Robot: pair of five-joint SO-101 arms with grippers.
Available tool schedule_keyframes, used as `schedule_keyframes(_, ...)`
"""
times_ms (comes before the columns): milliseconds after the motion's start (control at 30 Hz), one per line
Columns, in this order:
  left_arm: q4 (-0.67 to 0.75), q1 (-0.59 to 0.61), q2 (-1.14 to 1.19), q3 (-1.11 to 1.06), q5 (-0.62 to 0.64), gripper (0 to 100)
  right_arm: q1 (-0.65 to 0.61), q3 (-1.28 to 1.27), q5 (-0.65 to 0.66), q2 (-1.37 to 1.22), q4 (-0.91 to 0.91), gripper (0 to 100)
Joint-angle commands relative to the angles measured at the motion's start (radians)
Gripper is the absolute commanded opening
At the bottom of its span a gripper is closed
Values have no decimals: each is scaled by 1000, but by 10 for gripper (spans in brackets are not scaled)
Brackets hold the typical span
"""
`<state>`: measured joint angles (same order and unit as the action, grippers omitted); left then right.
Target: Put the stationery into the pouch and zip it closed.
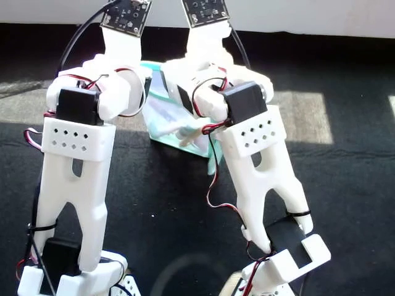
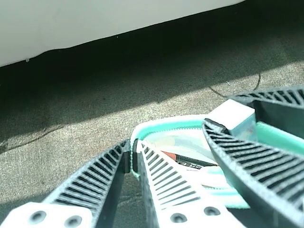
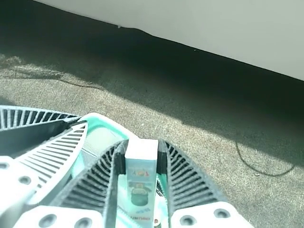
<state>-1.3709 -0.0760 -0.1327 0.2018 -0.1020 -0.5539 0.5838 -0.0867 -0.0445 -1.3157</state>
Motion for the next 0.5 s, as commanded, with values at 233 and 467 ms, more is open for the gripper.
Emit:
schedule_keyframes(233,2,16,16,-22,0,11,-21,24,37,64,-105,238)
schedule_keyframes(467,2,16,16,-24,-2,11,-13,24,37,208,-102,238)
